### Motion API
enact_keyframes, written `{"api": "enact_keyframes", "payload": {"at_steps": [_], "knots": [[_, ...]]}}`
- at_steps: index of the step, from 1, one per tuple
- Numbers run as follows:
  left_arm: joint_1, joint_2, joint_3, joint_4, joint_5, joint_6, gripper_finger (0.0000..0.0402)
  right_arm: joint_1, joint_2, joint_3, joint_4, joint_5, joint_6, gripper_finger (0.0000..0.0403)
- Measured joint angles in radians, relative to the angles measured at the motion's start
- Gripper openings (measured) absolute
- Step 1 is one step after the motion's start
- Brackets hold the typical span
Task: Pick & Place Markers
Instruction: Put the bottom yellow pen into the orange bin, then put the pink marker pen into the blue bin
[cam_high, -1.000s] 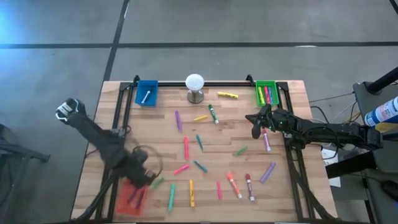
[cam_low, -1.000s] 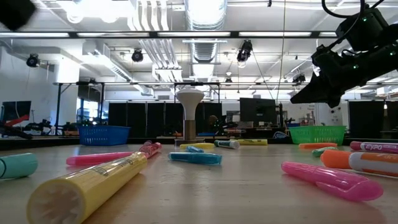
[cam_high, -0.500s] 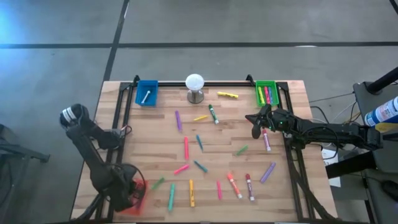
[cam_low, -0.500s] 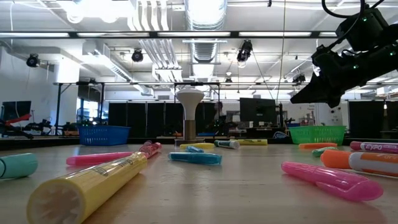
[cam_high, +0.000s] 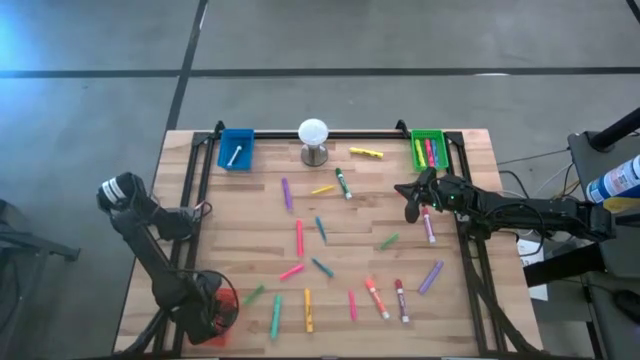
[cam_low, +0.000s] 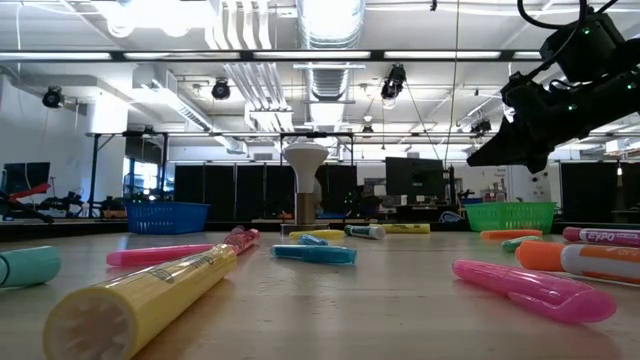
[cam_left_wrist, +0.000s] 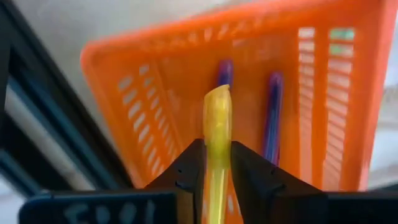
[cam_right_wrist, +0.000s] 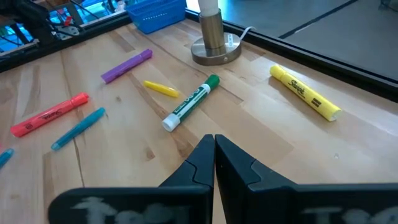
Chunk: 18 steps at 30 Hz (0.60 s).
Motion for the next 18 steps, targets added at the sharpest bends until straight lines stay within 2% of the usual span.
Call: {"api": "enact_keyframes", "payload": {"at_steps": [4,8,13,18], "knots": [[0.005,-0.032,0.007,-0.010,-0.006,0.050,0.0091,0.000,0.000,0.000,0.000,0.000,-0.004,0.0008],[0.032,-0.087,0.011,-0.010,-0.087,0.132,0.0093,0.000,0.000,0.000,-0.001,0.000,-0.004,0.0008],[0.138,-0.177,0.011,-0.007,-0.304,0.320,0.0086,0.000,0.001,0.000,-0.002,-0.001,-0.004,0.0008],[0.313,-0.250,0.002,0.047,-0.519,0.648,0.0057,0.000,0.001,0.000,-0.002,0.000,-0.005,0.0008]]}}
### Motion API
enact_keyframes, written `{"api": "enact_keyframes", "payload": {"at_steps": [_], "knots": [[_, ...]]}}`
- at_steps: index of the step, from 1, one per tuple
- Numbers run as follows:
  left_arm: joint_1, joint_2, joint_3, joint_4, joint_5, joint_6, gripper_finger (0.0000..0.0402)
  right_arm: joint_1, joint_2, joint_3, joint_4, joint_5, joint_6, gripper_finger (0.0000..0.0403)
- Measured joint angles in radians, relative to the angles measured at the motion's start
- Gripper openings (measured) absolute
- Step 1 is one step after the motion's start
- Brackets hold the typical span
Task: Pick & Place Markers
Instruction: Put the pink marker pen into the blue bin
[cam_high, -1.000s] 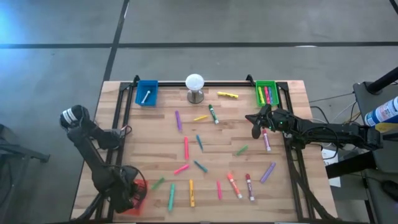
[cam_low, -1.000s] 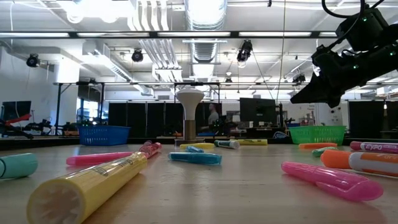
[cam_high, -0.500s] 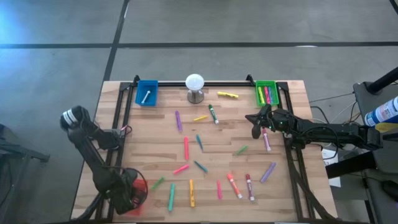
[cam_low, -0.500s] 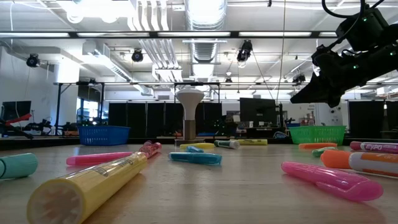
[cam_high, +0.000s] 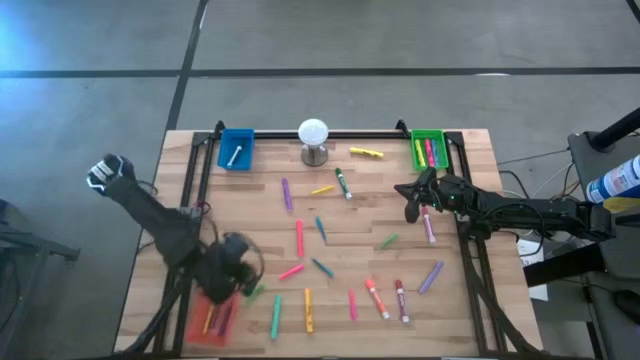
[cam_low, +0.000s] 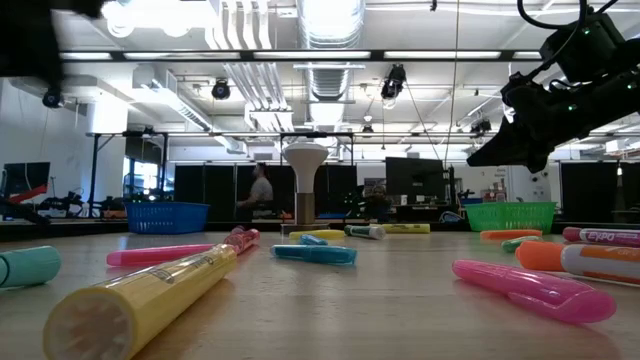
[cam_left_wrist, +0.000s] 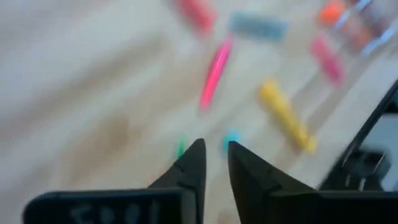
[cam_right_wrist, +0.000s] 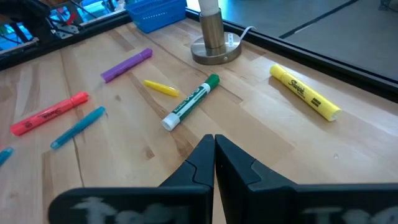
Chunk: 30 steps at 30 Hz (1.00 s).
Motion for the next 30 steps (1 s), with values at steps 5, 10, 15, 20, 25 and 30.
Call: {"api": "enact_keyframes", "payload": {"at_steps": [5,10,15,20,25,30], "knots": [[0.187,-0.020,-0.019,0.160,-0.122,0.411,0.0014,0.000,0.000,0.000,0.000,0.000,0.000,0.0008],[0.357,-0.011,-0.146,0.578,-0.084,0.765,0.0004,0.000,0.000,0.000,0.000,-0.001,0.023,0.0008],[0.498,0.037,-0.374,1.236,0.068,1.004,0.0001,0.000,0.000,0.000,0.001,-0.002,0.066,0.0008],[0.640,0.140,-0.559,1.694,0.120,1.088,0.0000,0.000,0.000,0.000,0.011,-0.011,0.133,0.0008],[0.749,0.251,-0.626,1.881,0.120,1.141,0.0000,0.000,0.000,0.000,0.025,-0.014,0.213,0.0008],[0.820,0.368,-0.628,2.099,0.166,1.215,0.0000,0.000,0.000,0.000,0.007,-0.072,0.333,0.0010]]}}
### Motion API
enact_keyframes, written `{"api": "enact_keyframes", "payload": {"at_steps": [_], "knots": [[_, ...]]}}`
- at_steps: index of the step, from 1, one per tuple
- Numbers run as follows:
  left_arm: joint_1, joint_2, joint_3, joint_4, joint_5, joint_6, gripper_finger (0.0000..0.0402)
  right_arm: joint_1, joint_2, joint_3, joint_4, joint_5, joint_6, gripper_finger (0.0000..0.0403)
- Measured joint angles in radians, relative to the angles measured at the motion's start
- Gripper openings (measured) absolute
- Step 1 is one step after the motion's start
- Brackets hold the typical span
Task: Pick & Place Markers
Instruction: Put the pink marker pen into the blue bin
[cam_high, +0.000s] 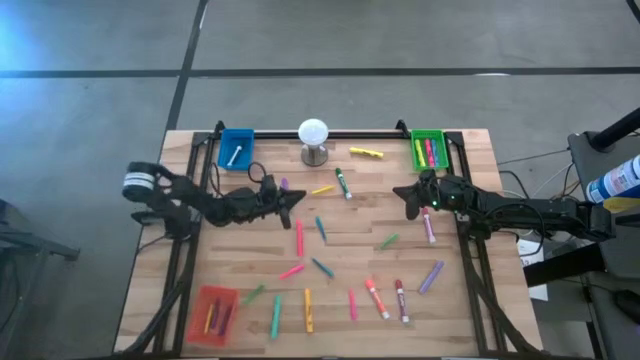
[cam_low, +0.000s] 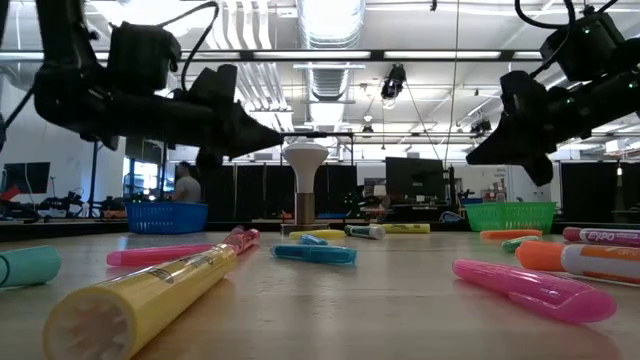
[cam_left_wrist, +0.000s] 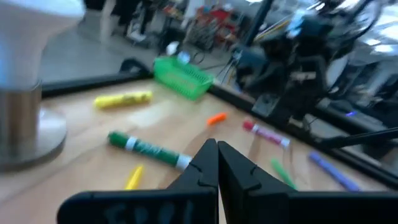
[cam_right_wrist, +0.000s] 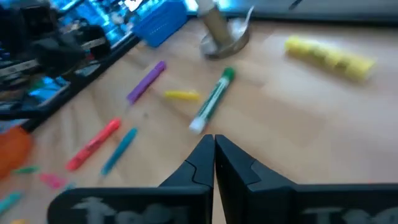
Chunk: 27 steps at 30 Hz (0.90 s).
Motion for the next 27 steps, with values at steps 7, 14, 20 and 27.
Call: {"api": "enact_keyframes", "payload": {"at_steps": [7,14,20,27], "knots": [[0.075,0.162,0.000,0.243,0.175,0.009,0.0000,0.006,0.000,0.123,-0.471,-0.106,0.207,0.0053],[0.094,0.240,0.027,0.263,0.252,0.006,0.0000,0.032,0.025,0.307,-0.992,-0.029,0.373,0.0118],[0.093,0.253,0.042,0.254,0.312,-0.003,0.0000,0.032,0.124,0.318,-1.049,0.017,0.446,0.0150],[0.093,0.251,0.039,0.251,0.316,-0.021,0.0000,0.032,0.310,0.300,-1.013,0.022,0.460,0.0155]]}}
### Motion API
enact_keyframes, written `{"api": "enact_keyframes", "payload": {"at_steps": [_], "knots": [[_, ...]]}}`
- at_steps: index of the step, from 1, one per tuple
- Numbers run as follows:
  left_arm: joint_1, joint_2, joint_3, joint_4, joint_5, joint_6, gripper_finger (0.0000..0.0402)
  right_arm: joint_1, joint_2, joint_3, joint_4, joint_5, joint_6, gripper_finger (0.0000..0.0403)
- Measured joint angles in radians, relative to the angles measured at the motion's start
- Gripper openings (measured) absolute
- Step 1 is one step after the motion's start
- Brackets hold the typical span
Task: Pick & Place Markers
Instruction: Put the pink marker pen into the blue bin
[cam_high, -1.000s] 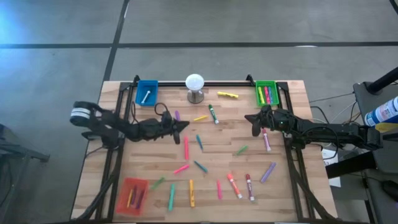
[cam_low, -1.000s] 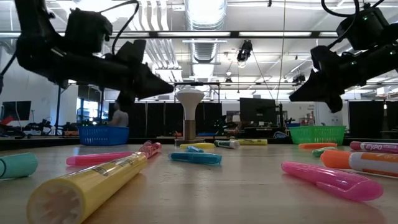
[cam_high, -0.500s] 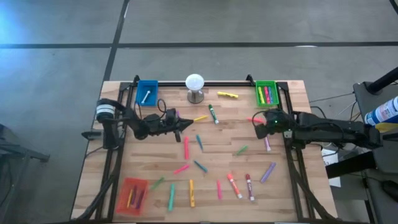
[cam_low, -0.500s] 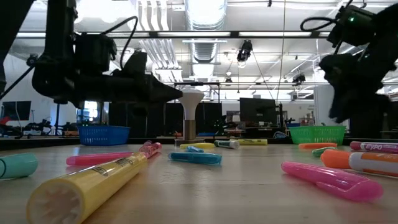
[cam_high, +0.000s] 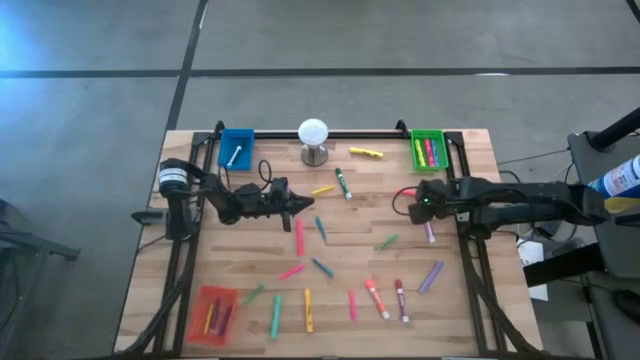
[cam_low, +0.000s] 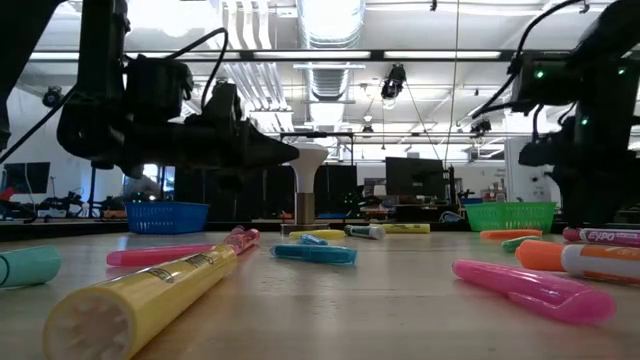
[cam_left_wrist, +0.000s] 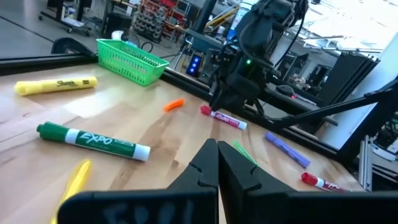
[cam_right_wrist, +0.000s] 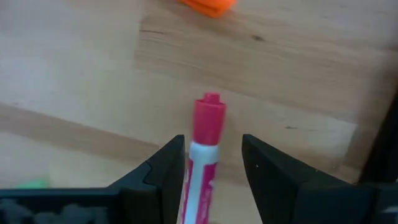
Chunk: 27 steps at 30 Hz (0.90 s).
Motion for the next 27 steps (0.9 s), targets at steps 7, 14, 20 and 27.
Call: {"api": "enact_keyframes", "payload": {"at_steps": [7,14,20,27], "knots": [[0.000,0.000,0.000,-0.019,0.010,-0.010,0.0000,0.000,0.132,0.000,0.111,-0.001,-0.007,0.0136],[-0.001,-0.001,0.001,-0.043,0.090,0.007,0.0000,0.000,0.182,0.007,0.130,0.001,-0.079,0.0076],[0.000,-0.002,0.014,-0.045,0.057,-0.053,0.0001,0.001,0.106,0.029,0.257,-0.007,-0.181,0.0060],[-0.006,-0.002,0.073,-0.070,0.035,-0.180,0.0043,0.002,0.044,-0.036,0.813,-0.107,-0.387,0.0070]]}}
